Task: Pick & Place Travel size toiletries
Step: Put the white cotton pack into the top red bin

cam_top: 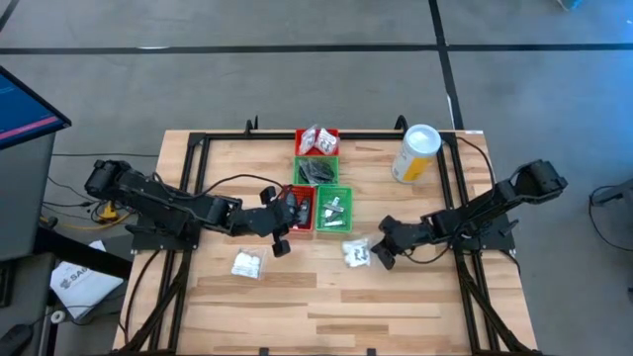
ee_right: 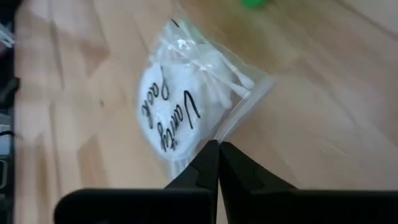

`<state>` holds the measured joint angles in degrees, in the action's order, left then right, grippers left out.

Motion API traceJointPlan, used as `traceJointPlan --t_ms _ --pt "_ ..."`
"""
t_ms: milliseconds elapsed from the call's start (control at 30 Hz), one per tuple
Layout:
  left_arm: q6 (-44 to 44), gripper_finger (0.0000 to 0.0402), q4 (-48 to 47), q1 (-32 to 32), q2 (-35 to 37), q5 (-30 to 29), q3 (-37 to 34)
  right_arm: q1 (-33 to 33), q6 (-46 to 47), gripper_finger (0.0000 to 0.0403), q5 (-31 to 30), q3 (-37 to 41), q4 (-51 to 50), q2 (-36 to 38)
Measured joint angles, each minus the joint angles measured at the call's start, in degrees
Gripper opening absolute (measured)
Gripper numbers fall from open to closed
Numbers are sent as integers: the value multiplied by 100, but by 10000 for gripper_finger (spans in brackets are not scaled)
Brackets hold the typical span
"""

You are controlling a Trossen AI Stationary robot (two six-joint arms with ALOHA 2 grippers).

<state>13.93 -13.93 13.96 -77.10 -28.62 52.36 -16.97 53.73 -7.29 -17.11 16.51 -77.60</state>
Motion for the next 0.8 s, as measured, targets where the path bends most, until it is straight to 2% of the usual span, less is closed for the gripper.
traceJointPlan --t_ms 300,800 --pt "0 44 39 0 0 0 0 0 -646 0 261 -582 -49 0" --pt "2 44 80 1 0 0 0 2 -1762 0 601 -1933 -1179 4"
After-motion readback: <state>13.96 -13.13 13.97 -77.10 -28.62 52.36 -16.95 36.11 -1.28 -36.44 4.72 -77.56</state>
